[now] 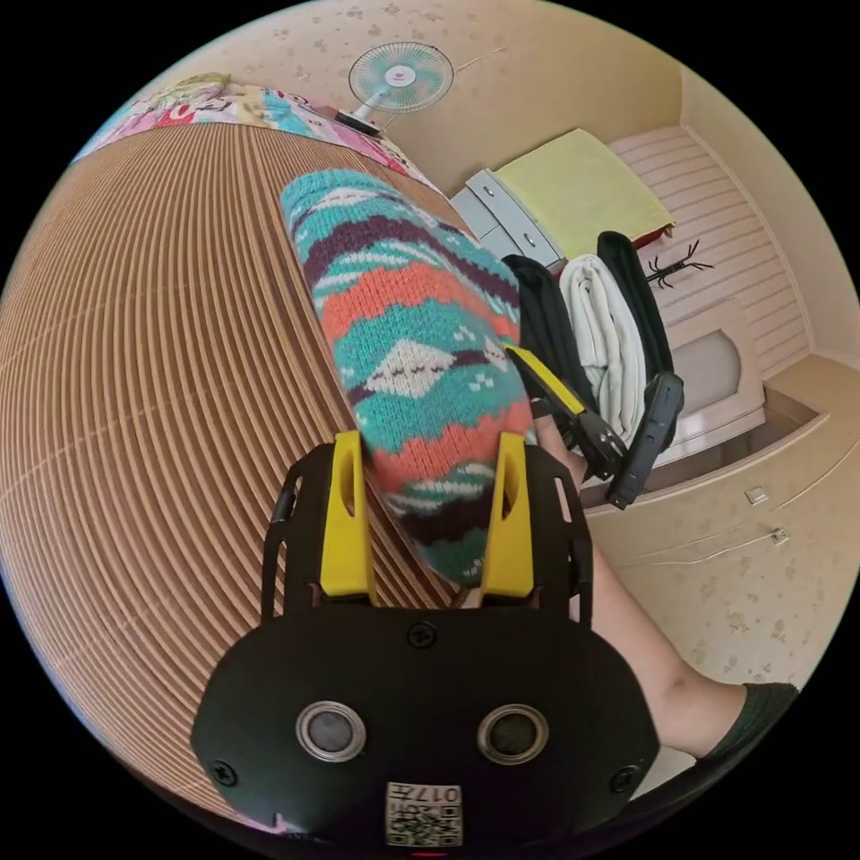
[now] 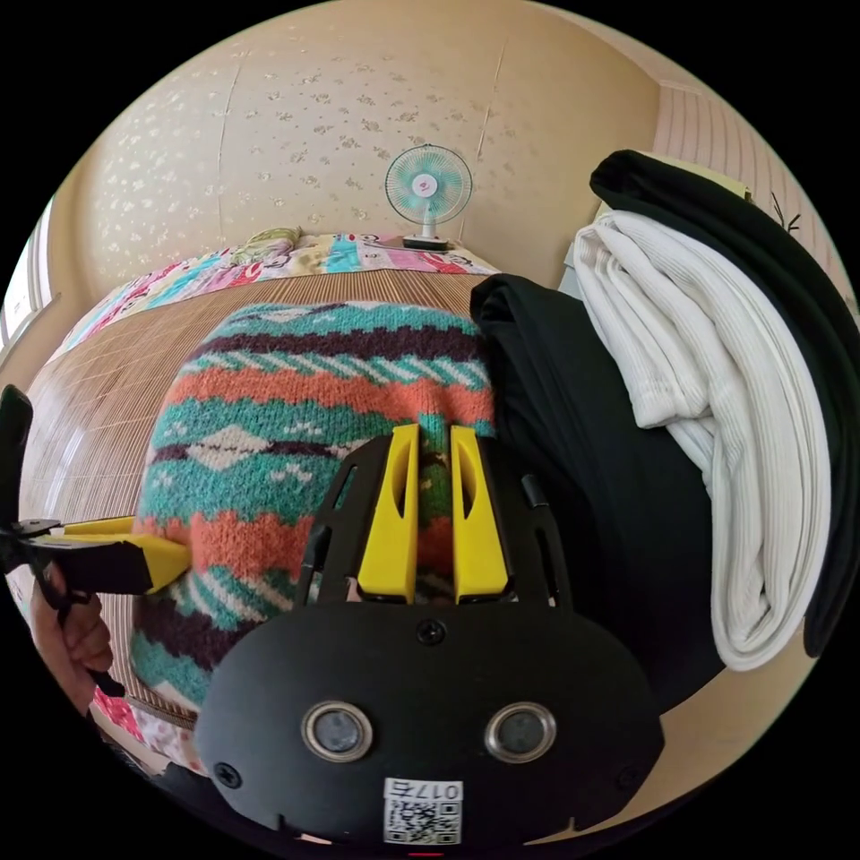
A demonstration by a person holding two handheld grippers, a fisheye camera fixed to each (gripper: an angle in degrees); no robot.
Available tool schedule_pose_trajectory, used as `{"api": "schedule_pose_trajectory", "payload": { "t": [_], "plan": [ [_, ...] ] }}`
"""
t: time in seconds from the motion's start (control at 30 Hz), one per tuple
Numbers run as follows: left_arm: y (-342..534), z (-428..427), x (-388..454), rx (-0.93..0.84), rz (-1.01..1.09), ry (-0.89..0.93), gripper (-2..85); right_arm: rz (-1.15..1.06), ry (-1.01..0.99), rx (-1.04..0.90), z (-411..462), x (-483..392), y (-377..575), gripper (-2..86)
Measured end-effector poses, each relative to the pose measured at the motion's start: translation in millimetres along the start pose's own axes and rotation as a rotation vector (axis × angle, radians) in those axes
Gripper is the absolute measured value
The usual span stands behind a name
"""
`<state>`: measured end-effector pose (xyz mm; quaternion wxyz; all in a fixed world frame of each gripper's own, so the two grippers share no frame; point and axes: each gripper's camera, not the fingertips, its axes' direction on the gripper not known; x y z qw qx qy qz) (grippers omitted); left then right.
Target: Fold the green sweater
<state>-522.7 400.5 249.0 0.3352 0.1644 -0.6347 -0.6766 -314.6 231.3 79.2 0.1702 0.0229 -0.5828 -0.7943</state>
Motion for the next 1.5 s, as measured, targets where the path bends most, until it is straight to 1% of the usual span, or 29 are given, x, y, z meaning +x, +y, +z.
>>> {"api": "schedule_pose_trajectory", "payload": {
  "t": [0.07, 0.13, 0.2, 0.27, 0.3, 0.33, 0.37, 0.43, 0.5, 0.53, 0.6, 0.67, 0.7, 0.73, 0.77, 0.83, 0.87, 0.93, 1.0, 1.03, 1.07, 1.13, 1.2, 1.27, 1.37, 1.43, 1.5],
  "plan": [
    [23.8, -18.0, 16.4, 0.019, 0.041, -0.048, 17.6, -0.011, 0.029, 0.007, -1.8, -3.1, -1.3, 6.5],
    [65.2, -45.1, 39.9, 0.032, 0.178, -0.055, 14.9, -0.012, 0.037, 0.007, -2.8, -2.0, -3.4, 6.5],
    [103.1, -75.5, 47.3, 0.066, 0.254, -0.060, 15.6, -0.013, 0.042, 0.007, -4.0, -0.3, -5.4, 6.6],
    [142.4, -113.6, 45.0, 0.113, 0.288, -0.139, 16.7, 0.008, 0.011, 0.000, -5.3, 9.8, -9.3, 6.8],
    [169.0, -141.5, 38.8, 0.141, 0.298, -0.220, 17.0, 0.020, -0.010, -0.005, -5.7, 15.1, -10.7, 6.9],
    [195.2, -169.3, 28.8, 0.160, 0.286, -0.304, 17.8, 0.044, -0.053, -0.012, -6.6, 25.4, -12.8, 6.9],
    [208.0, -183.0, 22.5, 0.165, 0.272, -0.341, 18.2, 0.054, -0.078, -0.014, -7.8, 32.1, -14.3, 6.9],
    [256.5, -233.7, -6.2, 0.171, 0.183, -0.438, 18.8, 0.041, -0.057, -0.023, -9.5, 32.2, -18.0, 6.9],
    [290.5, -267.8, -27.9, 0.182, 0.099, -0.488, 18.7, 0.019, -0.011, -0.042, -10.4, 28.5, -23.9, 6.9],
    [309.1, -287.4, -38.9, 0.176, 0.056, -0.530, 18.5, 0.041, -0.033, -0.069, -11.3, 35.5, -30.0, 6.9],
    [334.4, -320.6, -52.9, 0.181, -0.036, -0.591, 18.4, 0.186, -0.176, -0.116, -16.9, 66.0, -38.0, 6.2],
    [363.3, -361.8, -62.7, 0.257, -0.112, -0.600, 18.1, 0.436, -0.417, -0.152, -34.4, 109.2, -32.8, 3.7],
    [384.2, -389.0, -66.4, 0.325, -0.127, -0.622, 16.8, 0.480, -0.468, -0.132, -41.8, 115.5, -26.8, 3.2],
    [405.2, -414.2, -70.0, 0.374, -0.143, -0.691, 15.3, 0.506, -0.556, -0.051, -62.3, 120.6, -11.9, 2.0],
    [414.9, -425.7, -72.5, 0.388, -0.156, -0.735, 14.6, 0.451, -0.641, 0.027, -85.0, 115.8, 4.3, 1.6],
    [448.1, -469.6, -90.6, 0.397, -0.216, -0.870, 13.4, 0.353, -0.729, 0.056, -112.4, 98.6, 29.2, 1.1],
    [455.5, -482.0, -97.4, 0.396, -0.241, -0.884, 13.4, 0.278, -0.770, 0.040, -127.3, 82.3, 47.3, 0.9],
    [480.7, -538.6, -123.9, 0.428, -0.344, -0.888, 13.3, 0.176, -0.827, -0.011, -144.7, 55.1, 76.7, 0.7],
    [493.7, -582.5, -134.2, 0.501, -0.388, -0.914, 13.3, 0.118, -0.871, -0.075, -156.0, 32.6, 105.4, 0.5],
    [496.3, -610.8, -137.2, 0.552, -0.394, -0.970, 13.3, 0.112, -0.900, -0.106, -161.5, 21.6, 123.6, 0.4],
    [494.5, -625.1, -138.5, 0.565, -0.392, -1.004, 13.3, 0.119, -0.932, -0.128, -165.4, 13.3, 139.9, 0.4],
    [472.6, -681.0, -142.1, 0.557, -0.353, -1.168, 13.4, 0.130, -0.976, -0.151, -169.0, 2.5, 159.5, 0.4],
    [453.9, -720.1, -150.0, 0.562, -0.370, -1.262, 13.5, 0.145, -1.021, -0.163, -172.6, 0.0, 165.6, 0.4],
    [437.0, -754.1, -168.7, 0.560, -0.418, -1.270, 14.2, 0.159, -1.043, -0.108, -180.7, 4.5, 163.9, 0.4],
    [409.6, -777.3, -221.8, 0.412, -0.519, -1.280, 16.2, 0.152, -1.030, -0.129, -173.6, 4.0, 162.5, 0.4],
    [399.8, -771.0, -267.9, 0.266, -0.561, -1.231, 16.6, 0.188, -1.074, -0.112, -168.6, 10.7, 163.0, 0.4],
    [403.0, -763.2, -294.3, 0.236, -0.627, -1.214, 15.3, 0.249, -1.090, -0.112, -162.6, 18.4, 165.1, 0.4]
  ]
}}
